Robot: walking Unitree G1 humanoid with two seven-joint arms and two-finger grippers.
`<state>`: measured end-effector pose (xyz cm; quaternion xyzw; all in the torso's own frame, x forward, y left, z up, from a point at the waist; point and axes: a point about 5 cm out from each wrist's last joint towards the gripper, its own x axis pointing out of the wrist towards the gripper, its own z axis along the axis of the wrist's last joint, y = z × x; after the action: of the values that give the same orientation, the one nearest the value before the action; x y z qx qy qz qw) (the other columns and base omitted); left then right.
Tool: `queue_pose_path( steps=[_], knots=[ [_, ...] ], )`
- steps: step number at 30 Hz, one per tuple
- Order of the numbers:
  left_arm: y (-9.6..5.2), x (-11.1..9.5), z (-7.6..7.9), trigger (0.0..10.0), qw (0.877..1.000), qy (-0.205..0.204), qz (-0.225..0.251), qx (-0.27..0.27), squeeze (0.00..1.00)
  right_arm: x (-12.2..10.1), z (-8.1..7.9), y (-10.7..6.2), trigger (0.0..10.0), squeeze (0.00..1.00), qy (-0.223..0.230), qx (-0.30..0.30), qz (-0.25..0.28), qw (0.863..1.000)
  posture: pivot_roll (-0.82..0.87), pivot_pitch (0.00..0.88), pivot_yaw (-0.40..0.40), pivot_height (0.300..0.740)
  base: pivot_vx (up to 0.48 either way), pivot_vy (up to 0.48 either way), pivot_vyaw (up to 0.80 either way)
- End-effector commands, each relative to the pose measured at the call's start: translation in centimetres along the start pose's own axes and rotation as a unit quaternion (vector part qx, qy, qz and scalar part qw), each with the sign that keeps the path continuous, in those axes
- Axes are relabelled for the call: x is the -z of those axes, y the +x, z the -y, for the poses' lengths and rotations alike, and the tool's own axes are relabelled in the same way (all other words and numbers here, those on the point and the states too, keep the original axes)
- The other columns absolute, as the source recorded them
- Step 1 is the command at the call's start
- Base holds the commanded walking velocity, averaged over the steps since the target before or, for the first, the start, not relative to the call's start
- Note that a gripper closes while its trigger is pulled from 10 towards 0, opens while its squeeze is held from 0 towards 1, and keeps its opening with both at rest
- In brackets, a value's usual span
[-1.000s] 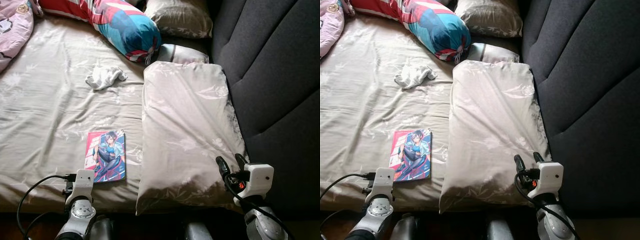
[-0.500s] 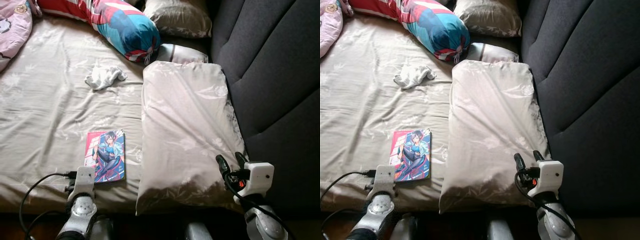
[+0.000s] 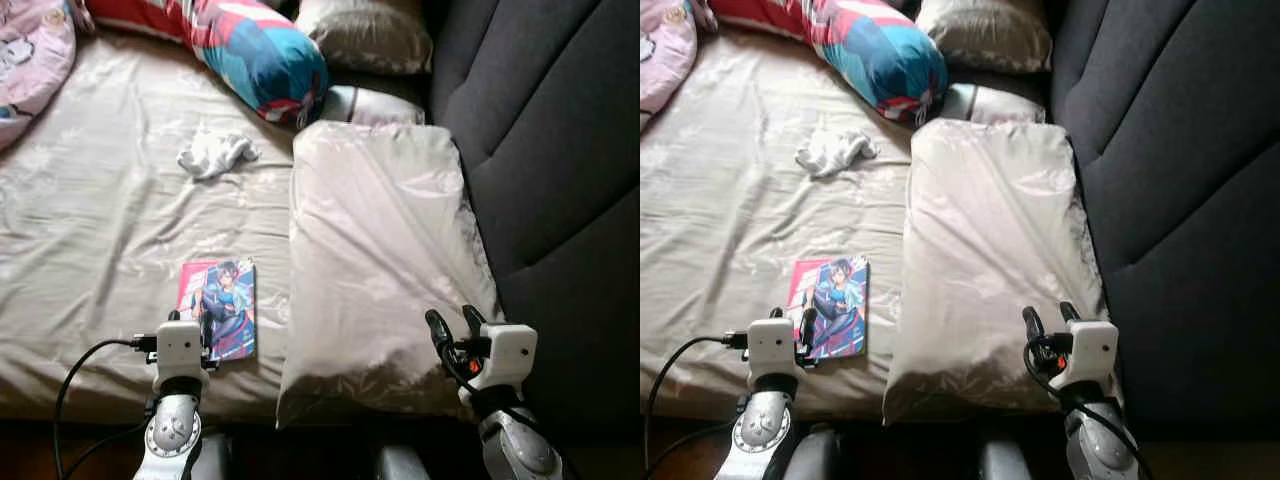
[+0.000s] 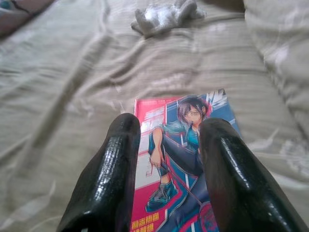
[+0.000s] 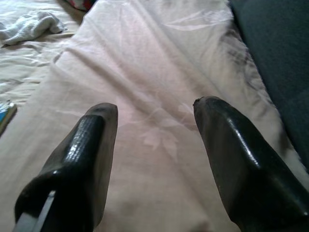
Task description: Clean up the room
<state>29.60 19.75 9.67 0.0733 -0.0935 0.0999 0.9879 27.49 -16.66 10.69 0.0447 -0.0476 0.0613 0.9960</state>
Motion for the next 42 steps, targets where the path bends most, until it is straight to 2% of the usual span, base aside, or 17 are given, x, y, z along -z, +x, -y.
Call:
queue_pose_path(
  steps=[1, 6, 10, 13, 17, 22, 32, 37, 42],
  knots=[
    [-0.8, -0.6, 0.4, 10.0, 1.0, -0.021, 0.009, 0.006, 0.0, 1.2, 0.6, -0.6, 10.0, 0.0, 0.002, 0.016, -0.02, 1.0, -0.12, 0.343, -0.077, 0.635, 0.0, 0.0, 0.0],
    [-0.9, -0.4, 0.6, 10.0, 0.999, -0.029, 0.006, 0.027, 0.0, 1.2, 0.1, -0.3, 10.0, 0.0, 0.008, 0.01, -0.008, 1.0, -0.12, 0.31, -0.056, 0.635, 0.0, 0.0, 0.0],
    [-0.9, -0.5, 0.5, 10.0, 0.999, -0.026, -0.003, 0.034, 0.0, 1.1, 0.2, -0.3, 10.0, 0.0, 0.007, 0.011, 0.0, 1.0, -0.13, 0.294, -0.047, 0.655, 0.0, 0.0, 0.0],
    [-0.2, -0.4, 0.2, 10.0, 0.999, -0.021, -0.01, 0.027, 0.0, 1.4, 0.6, -0.3, 10.0, 0.0, 0.004, 0.019, -0.003, 1.0, -0.13, 0.28, -0.041, 0.68, 0.0, 0.0, 0.0],
    [0.1, -0.4, 0.1, 10.0, 0.999, -0.019, -0.012, 0.029, 0.0, 1.5, 0.8, -0.3, 10.0, 0.0, 0.003, 0.021, -0.003, 1.0, -0.13, 0.27, -0.037, 0.695, 0.0, 0.0, 0.0],
    [0.5, 0.0, -0.2, 10.0, 0.999, -0.029, -0.03, 0.026, 0.0, 1.7, 0.7, 0.0, 10.0, 0.0, 0.003, 0.022, -0.001, 1.0, -0.12, 0.245, -0.034, 0.735, 0.0, 0.0, 0.0],
    [0.7, 1.2, 0.0, 10.0, 0.997, -0.043, -0.063, 0.028, 0.0, 2.3, 1.0, 0.5, 10.0, 0.0, 0.002, 0.023, -0.005, 1.0, -0.12, 0.208, -0.032, 0.74, 0.0, 0.0, 0.0],
    [0.6, 3.7, -0.1, 10.0, 0.99, -0.031, -0.132, 0.045, 0.0, 3.2, 1.4, 1.0, 10.0, 0.0, -0.004, 0.028, -0.021, 0.999, -0.11, 0.191, -0.032, 0.74, 0.0, 0.0, 0.0],
    [0.1, 5.8, -0.3, 10.0, 0.979, -0.014, -0.194, 0.056, 0.0, 5.1, 2.0, 0.9, 10.0, 0.0, -0.024, 0.034, -0.072, 0.997, -0.11, 0.16, -0.028, 0.74, 0.0, 0.0, 0.0]
  ],
)
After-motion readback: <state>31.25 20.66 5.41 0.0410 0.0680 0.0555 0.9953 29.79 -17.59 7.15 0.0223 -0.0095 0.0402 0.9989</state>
